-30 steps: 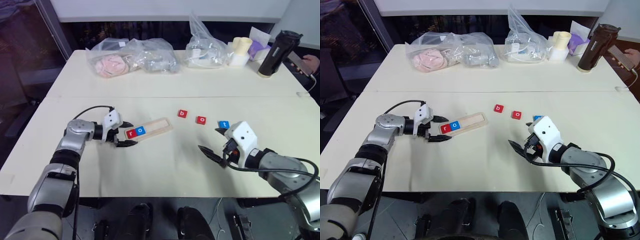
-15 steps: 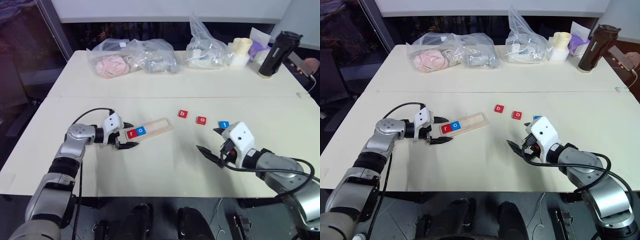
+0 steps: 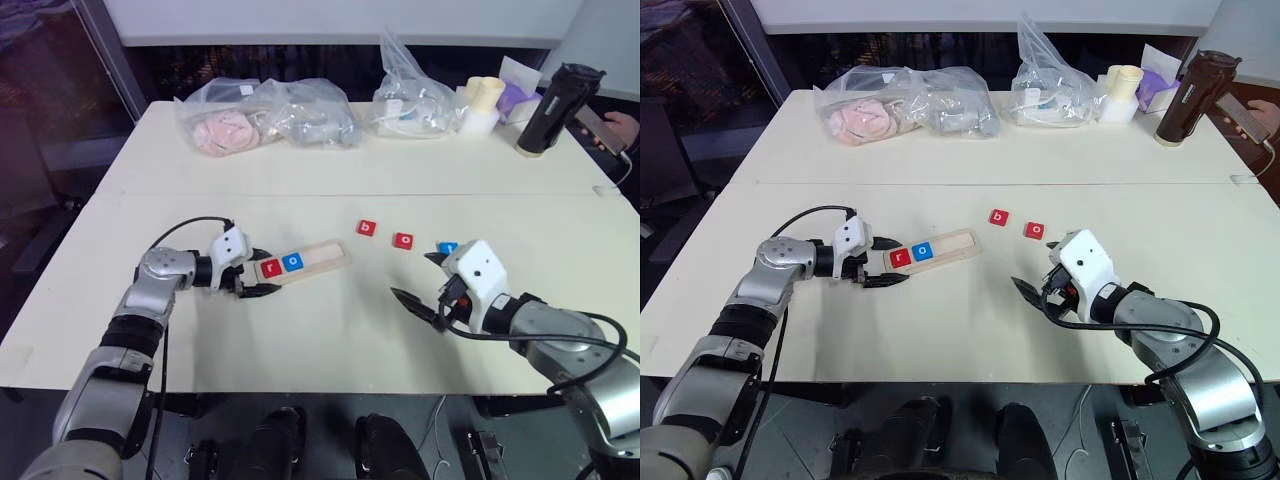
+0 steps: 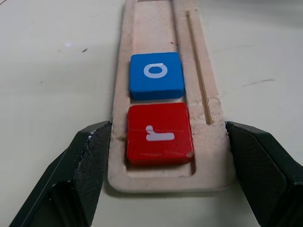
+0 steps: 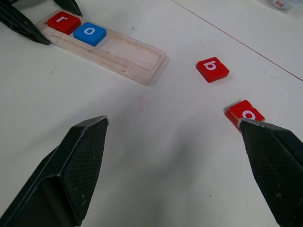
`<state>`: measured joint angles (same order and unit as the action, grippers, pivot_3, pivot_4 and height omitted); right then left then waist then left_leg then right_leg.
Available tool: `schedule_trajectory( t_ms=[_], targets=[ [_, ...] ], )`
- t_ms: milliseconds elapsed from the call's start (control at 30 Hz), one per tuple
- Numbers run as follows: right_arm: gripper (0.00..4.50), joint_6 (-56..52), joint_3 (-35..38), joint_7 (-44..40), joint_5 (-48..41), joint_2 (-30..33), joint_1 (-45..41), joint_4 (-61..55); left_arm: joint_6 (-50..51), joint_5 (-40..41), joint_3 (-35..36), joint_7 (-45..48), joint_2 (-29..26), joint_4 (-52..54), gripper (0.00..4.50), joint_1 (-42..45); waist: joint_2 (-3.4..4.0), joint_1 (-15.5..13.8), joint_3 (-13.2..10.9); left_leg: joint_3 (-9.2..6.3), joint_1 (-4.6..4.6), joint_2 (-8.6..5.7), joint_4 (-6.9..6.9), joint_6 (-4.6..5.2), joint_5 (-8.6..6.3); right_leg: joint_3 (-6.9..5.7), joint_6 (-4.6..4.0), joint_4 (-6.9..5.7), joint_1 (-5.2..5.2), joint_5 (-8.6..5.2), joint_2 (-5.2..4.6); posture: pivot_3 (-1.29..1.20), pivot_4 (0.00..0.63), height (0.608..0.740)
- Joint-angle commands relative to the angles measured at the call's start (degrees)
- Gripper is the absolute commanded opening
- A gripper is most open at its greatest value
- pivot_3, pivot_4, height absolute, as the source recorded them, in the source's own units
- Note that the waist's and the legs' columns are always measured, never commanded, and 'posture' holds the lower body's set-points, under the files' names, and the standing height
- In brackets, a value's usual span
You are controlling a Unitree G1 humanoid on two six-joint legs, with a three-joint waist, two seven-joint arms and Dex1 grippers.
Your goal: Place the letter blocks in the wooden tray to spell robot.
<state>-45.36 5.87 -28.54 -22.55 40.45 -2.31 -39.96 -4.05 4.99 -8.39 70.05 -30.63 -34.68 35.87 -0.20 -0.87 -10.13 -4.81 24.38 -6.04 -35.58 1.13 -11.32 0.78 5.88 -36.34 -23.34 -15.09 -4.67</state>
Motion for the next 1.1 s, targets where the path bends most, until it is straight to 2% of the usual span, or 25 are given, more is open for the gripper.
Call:
schedule_trajectory(
  t_ms=[33,567,1100],
  targets=[
    [4.50,0.9,0.2,0.1,0.4,-0.2,-0.8,-0.3,-0.6,0.0,-2.1,2.8,1.0,2.4,3.96,-0.4,0.00,0.0,0.0,0.00,0.00,0.00,0.00,0.00,0.00,0.00,0.00,0.00,0.00,0.00,0.00,0.00,0.150,0.738],
    [4.50,0.8,0.4,-0.4,0.7,0.3,-1.1,-0.4,0.4,1.5,-8.1,10.7,6.6,11.9,3.96,-0.5,-0.01,0.1,0.0,0.00,0.03,0.01,0.00,0.01,0.01,0.00,0.00,-0.01,-0.04,0.01,0.02,0.00,0.150,0.738],
    [4.50,-0.9,1.0,-0.5,0.0,0.7,-0.1,-2.2,3.9,0.8,-10.3,7.4,5.8,18.6,3.96,-6.9,0.00,0.1,0.0,0.00,0.02,0.02,-0.04,0.01,0.01,0.01,-0.01,-0.03,-0.02,0.01,0.02,0.00,0.150,0.738]
  ],
)
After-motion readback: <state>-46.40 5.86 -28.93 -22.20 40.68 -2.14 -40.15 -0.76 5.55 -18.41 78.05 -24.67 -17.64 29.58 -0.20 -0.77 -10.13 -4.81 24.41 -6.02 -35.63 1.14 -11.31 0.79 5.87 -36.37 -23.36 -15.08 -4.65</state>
